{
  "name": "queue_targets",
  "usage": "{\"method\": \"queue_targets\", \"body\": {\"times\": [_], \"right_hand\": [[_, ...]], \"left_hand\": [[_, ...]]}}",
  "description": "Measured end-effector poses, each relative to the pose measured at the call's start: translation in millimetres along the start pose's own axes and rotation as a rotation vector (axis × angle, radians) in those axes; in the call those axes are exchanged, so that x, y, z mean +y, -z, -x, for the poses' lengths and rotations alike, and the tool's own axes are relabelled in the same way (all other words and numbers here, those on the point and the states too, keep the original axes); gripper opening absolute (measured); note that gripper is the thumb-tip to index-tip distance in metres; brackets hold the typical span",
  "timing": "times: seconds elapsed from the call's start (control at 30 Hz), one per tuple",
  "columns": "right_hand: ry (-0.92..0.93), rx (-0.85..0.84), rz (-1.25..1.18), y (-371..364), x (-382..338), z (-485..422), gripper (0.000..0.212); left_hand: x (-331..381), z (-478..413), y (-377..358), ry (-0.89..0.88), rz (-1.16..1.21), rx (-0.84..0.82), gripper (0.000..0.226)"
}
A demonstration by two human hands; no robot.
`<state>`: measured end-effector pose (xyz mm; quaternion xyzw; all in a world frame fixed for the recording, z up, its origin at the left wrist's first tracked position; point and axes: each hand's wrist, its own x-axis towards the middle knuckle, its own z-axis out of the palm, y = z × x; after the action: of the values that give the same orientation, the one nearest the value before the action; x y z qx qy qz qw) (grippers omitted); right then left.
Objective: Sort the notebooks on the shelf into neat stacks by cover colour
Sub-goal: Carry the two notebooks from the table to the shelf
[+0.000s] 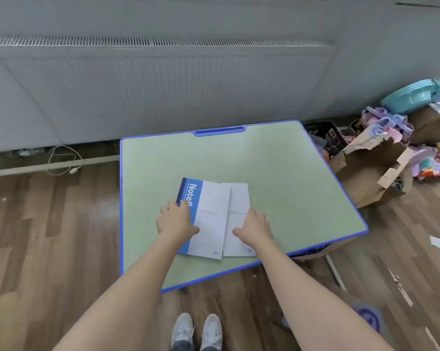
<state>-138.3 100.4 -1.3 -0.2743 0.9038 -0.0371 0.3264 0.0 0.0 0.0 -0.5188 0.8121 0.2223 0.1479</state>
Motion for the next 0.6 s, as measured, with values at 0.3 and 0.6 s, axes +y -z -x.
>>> {"method": "queue_targets", "body": {"times": [0.3,0.6], "right_hand": [[-0.264,0.028,-0.101,-17.8,-4.7,-3.0,0.071],[-0.367,0.033,-0.187,-18.2,-6.3,-11.3,0.067]], "left_hand": [[-8.3,-2.3,-22.3,0.25,0.165,-0.073,0.083],[-15.0,-8.8,-19.6,0.289,0.275,-0.113,0.088]]}}
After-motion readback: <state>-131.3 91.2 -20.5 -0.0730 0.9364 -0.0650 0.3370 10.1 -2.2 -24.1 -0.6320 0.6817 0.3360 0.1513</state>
